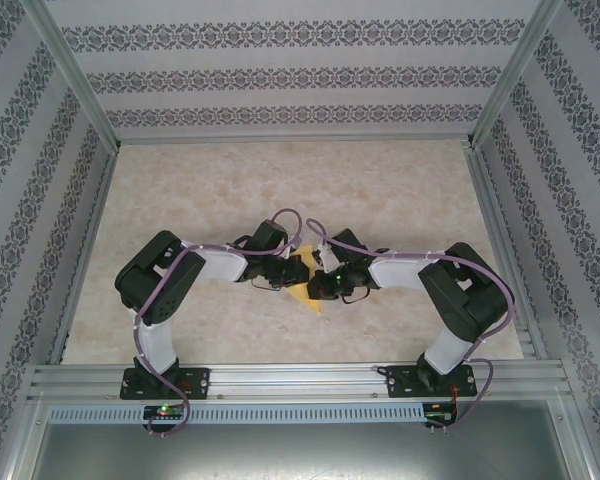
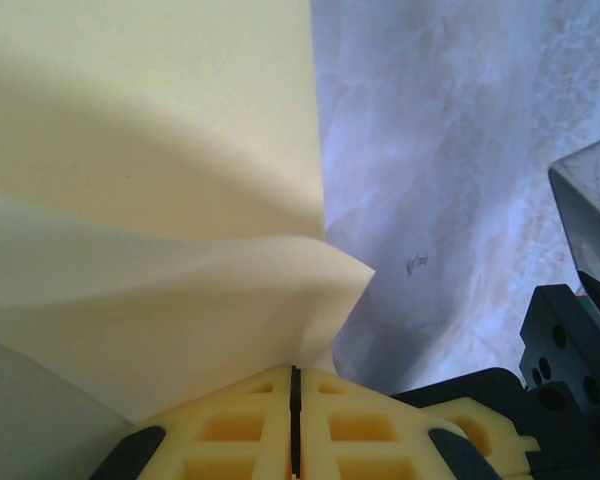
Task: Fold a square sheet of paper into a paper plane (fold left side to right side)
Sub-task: Fourth fold the wing at the center of the table.
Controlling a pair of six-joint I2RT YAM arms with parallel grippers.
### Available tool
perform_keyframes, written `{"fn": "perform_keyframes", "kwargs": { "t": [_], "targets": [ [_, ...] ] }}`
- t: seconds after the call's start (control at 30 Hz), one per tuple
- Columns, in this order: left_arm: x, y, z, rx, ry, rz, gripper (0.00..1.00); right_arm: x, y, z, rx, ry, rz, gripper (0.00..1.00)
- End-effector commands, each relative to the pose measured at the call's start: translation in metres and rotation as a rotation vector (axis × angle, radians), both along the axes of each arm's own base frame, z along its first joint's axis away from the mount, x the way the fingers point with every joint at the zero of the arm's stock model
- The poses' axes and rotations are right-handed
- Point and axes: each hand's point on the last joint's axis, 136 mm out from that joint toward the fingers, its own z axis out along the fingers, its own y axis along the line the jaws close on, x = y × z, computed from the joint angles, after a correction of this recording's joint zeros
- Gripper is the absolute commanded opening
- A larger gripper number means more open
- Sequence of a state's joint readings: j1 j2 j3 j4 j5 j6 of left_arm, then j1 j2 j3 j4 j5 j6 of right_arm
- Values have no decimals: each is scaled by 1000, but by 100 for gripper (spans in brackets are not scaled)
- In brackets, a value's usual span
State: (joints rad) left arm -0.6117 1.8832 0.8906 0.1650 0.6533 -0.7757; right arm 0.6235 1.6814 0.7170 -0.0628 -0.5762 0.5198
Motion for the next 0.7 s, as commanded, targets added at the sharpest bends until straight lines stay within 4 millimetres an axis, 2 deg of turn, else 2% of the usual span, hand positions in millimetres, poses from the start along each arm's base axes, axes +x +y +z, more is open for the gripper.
{"fn": "perform_keyframes", "kwargs": {
  "t": [0.0,0.43,0.67],
  "targets": [
    [33,26,-21,93,-66,51,11,-38,-44,-45,-220,153,-7,0],
    [99,54,-10,80,-119,81,13,-43,-46,-45,-217,169,-4,0],
    [133,76,-17,65,-115,124,13,-44,-45,-44,-213,166,-6,0]
  ]
}}
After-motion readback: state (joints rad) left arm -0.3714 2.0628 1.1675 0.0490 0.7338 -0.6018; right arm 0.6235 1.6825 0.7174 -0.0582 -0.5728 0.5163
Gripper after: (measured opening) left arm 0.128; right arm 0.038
